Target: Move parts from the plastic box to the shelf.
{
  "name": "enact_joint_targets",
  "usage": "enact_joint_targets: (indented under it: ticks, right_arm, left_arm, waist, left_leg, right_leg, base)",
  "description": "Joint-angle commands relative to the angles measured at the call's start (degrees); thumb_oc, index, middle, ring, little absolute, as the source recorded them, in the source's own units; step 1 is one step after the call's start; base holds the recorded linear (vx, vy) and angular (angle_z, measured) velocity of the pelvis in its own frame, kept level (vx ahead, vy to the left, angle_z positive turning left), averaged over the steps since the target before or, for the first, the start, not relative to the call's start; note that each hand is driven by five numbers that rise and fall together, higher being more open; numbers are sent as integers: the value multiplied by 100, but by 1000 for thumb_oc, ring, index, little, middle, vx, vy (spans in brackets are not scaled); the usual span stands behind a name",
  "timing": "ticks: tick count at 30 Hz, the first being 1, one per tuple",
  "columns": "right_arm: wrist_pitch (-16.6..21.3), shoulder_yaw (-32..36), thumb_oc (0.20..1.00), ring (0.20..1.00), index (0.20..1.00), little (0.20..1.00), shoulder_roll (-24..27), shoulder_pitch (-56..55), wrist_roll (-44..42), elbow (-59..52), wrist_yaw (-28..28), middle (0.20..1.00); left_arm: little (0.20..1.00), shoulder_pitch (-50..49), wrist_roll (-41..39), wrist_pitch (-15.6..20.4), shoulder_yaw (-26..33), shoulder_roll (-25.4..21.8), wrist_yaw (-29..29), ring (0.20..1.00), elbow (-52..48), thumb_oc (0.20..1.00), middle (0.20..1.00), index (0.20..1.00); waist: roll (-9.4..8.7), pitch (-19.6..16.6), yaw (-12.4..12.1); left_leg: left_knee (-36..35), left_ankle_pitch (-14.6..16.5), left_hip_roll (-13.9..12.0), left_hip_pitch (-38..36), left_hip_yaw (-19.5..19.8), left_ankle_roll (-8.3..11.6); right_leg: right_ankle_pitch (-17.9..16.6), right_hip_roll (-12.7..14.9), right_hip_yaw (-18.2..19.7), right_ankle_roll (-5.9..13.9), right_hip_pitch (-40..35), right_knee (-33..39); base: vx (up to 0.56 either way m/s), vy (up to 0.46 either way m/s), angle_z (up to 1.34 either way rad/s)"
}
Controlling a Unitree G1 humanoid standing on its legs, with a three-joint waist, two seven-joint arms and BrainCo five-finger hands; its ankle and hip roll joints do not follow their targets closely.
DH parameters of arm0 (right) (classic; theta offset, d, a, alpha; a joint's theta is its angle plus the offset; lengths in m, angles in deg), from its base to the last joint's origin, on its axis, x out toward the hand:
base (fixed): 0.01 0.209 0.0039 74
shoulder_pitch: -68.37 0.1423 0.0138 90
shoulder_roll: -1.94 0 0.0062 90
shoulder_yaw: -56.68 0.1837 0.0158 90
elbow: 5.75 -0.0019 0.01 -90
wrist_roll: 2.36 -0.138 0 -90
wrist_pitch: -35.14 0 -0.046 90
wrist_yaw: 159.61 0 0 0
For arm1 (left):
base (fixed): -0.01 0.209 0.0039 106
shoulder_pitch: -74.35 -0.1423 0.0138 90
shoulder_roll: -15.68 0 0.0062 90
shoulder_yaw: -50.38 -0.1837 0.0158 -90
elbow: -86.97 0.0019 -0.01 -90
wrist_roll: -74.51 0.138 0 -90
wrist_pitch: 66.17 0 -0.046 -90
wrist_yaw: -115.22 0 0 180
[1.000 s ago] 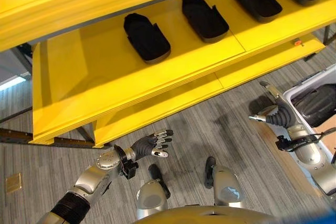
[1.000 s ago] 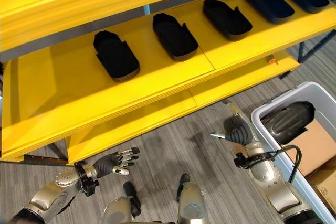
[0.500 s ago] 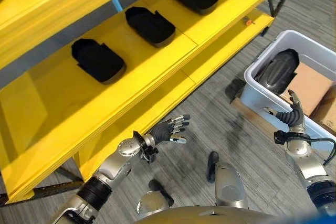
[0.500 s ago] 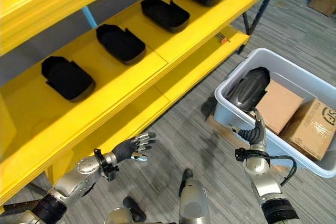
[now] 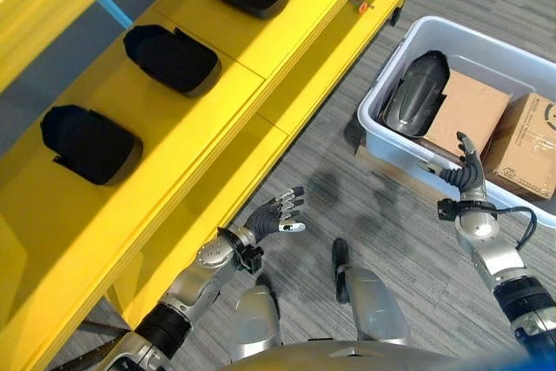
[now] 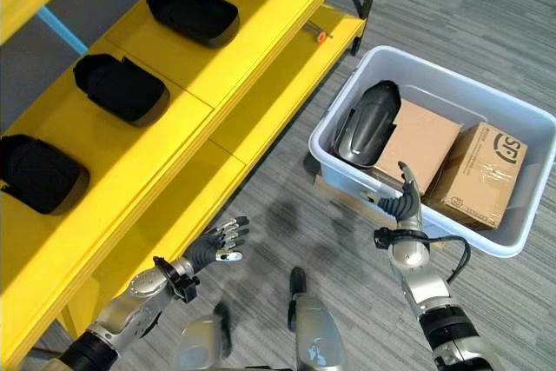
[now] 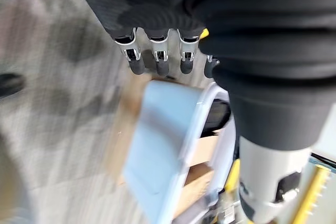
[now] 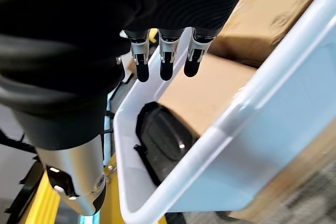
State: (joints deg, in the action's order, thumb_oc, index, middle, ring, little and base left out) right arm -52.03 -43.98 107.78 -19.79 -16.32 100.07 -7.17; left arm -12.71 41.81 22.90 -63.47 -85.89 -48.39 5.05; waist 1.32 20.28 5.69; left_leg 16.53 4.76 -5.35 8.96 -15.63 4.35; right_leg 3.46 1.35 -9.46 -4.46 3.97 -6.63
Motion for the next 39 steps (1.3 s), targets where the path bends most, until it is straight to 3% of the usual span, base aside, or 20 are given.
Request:
enact_joint_targets:
  ticks: [1, 4, 7, 9, 10, 12, 13, 17, 18, 19, 23, 30, 33, 37, 38, 39]
  right_arm:
    - [106, 11, 1000, 1000, 1000, 1000, -168, 132, -32, -238, -169, 1000]
    - [-3, -75, 1000, 1000, 1000, 1000, -321, 145, 32, -196, -178, 1000]
    - [-132, 13, 1000, 1000, 1000, 1000, -361, -25, -40, -275, -56, 1000]
    - [-273, -15, 1000, 1000, 1000, 1000, -471, 10, -31, -200, -25, 1000]
    - [-259, -50, 1000, 1000, 1000, 1000, -572, 72, 67, -112, -20, 1000]
    - [-169, -121, 1000, 1000, 1000, 1000, -654, 197, 218, -19, -74, 1000]
    - [-20, -172, 1000, 1000, 1000, 1000, -706, 286, 563, -72, -208, 1000]
    - [-48, -192, 1000, 1000, 1000, 1000, -875, 535, 505, -9, -407, 1000]
    - [-52, -186, 1000, 1000, 1000, 1000, -920, 578, 516, 40, -404, 1000]
    - [-123, -213, 1000, 1000, 1000, 1000, -949, 634, 458, 90, -308, 1000]
    - [-146, -281, 1000, 1000, 1000, 1000, -881, 653, 474, -19, -367, 1000]
    - [41, -230, 1000, 1000, 1000, 1000, -610, 856, 484, 14, -489, 1000]
    - [136, -210, 1000, 1000, 1000, 1000, -556, 993, 269, 42, -579, 1000]
    - [53, -188, 1000, 1000, 1000, 1000, -506, 1048, 132, -17, -318, 1000]
    - [22, -175, 1000, 1000, 1000, 1000, -502, 999, 96, -66, -261, 1000]
    - [-67, -178, 1000, 1000, 1000, 1000, -493, 915, 60, -195, -163, 1000]
  left_arm:
    - [1000, -264, 32, 219, 76, -62, 205, 1000, -282, 1000, 1000, 1000]
    - [1000, -445, 474, 294, 244, -87, 248, 1000, -203, 1000, 1000, 1000]
    - [1000, -704, 502, 247, 353, -124, 436, 1000, -274, 1000, 1000, 1000]
    - [1000, -756, 456, 272, 351, -81, 361, 1000, -212, 1000, 1000, 1000]
    - [1000, -819, 498, 246, 385, -79, 282, 1000, -210, 1000, 1000, 1000]
    - [1000, -794, 507, 187, 385, -149, 219, 1000, -157, 1000, 1000, 1000]
    - [1000, -752, 618, 180, 353, -219, 357, 1000, -145, 1000, 1000, 1000]
    - [1000, -641, 502, 65, 427, -424, 503, 1000, -343, 1000, 1000, 1000]
    - [1000, -625, 499, 53, 463, -448, 531, 1000, -338, 1000, 1000, 1000]
    - [1000, -626, 484, 66, 507, -460, 613, 1000, -242, 1000, 1000, 1000]
    - [1000, -739, 420, -32, 523, -364, 981, 1000, -200, 1000, 1000, 1000]
    - [1000, -868, 365, -107, 319, -194, 1274, 1000, -432, 1000, 1000, 1000]
    - [1000, -797, 496, -162, 238, -223, 1201, 1000, -393, 1000, 1000, 1000]
    - [1000, -684, 219, -128, 271, -341, 880, 1000, -385, 1000, 1000, 1000]
    - [1000, -692, 177, -67, 282, -334, 849, 1000, -354, 1000, 1000, 1000]
    - [1000, -648, 140, -31, 309, -333, 885, 1000, -355, 1000, 1000, 1000]
  waist:
    - [-38, -222, -272]
    - [-90, -469, -488]
    - [-142, -728, -547]
    - [-174, -782, -629]
    - [-197, -763, -740]
    - [-232, -737, -818]
    - [-264, -717, -860]
    - [-336, -597, -1169]
    - [-346, -571, -1234]
    - [-346, -540, -1324]
    - [-329, -559, -1316]
    - [-169, -649, -1106]
    - [-102, -642, -1029]
    - [-13, -564, -864]
    - [5, -542, -821]
    - [51, -466, -744]
  left_leg:
    - [-874, -297, 270, -382, 394, -232]
    - [-1358, -351, 451, -679, 691, -368]
    - [-1595, -270, 547, -1010, 519, -487]
    - [-1637, -237, 540, -1188, 339, -526]
    - [-1607, -210, 504, -1276, 168, -552]
    - [-1527, -153, 464, -1309, 128, -645]
    - [-1356, -101, 368, -1246, 216, -706]
    - [-780, 175, 98, -1068, 175, -687]
    - [-658, 209, -13, -1018, 157, -634]
    - [-502, 184, -256, -950, 148, -503]
    - [-777, -129, -624, -1064, 86, -206]
    - [-1271, -622, -1146, -1318, -94, 194]
    - [-1184, -631, -1261, -1290, -182, 230]
    - [-485, -281, -1233, -1179, -283, 138]
    - [-82, -385, -1307, -1086, -393, 187]
    - [633, -773, -1647, -780, -527, 359]
  right_leg:
    - [-367, 331, 322, 1025, 319, -7]
    - [-347, 267, 358, 1042, 64, 178]
    - [-358, 292, 329, 1070, -175, 305]
    - [-268, 286, 76, 1079, -262, 63]
    - [-336, 452, -207, 1162, -249, -230]
    - [-413, 664, -202, 1252, -185, -484]
    - [-437, 904, -3, 1329, -276, -437]
    - [-1055, 1854, -235, 1499, -390, -160]
    - [-1058, 1933, -344, 1533, -457, -58]
    - [-956, 1951, -556, 1577, -644, 148]
    - [-690, 1664, -767, 1594, -749, 244]
    - [-324, 1349, -863, 1266, -769, 92]
    - [-183, 1256, -912, 1171, -630, -168]
    - [97, 1260, -771, 1016, -306, -734]
    - [134, 1243, -781, 937, -311, -747]
    - [188, 1174, -849, 791, -354, -719]
  base:
    - [97, 104, 32]
    - [115, 252, -37]
    - [123, 252, -50]
    - [64, 198, -23]
    - [11, 60, -60]
    - [1, -129, -84]
    - [21, -341, -36]
    - [21, -474, 21]
    - [111, -746, 3]
    - [152, -718, 3]
    - [149, -462, -10]
    - [178, -208, -22]
    - [140, -217, -7]
    - [104, -196, -23]
    - [111, -209, -30]
    - [101, -154, -12]
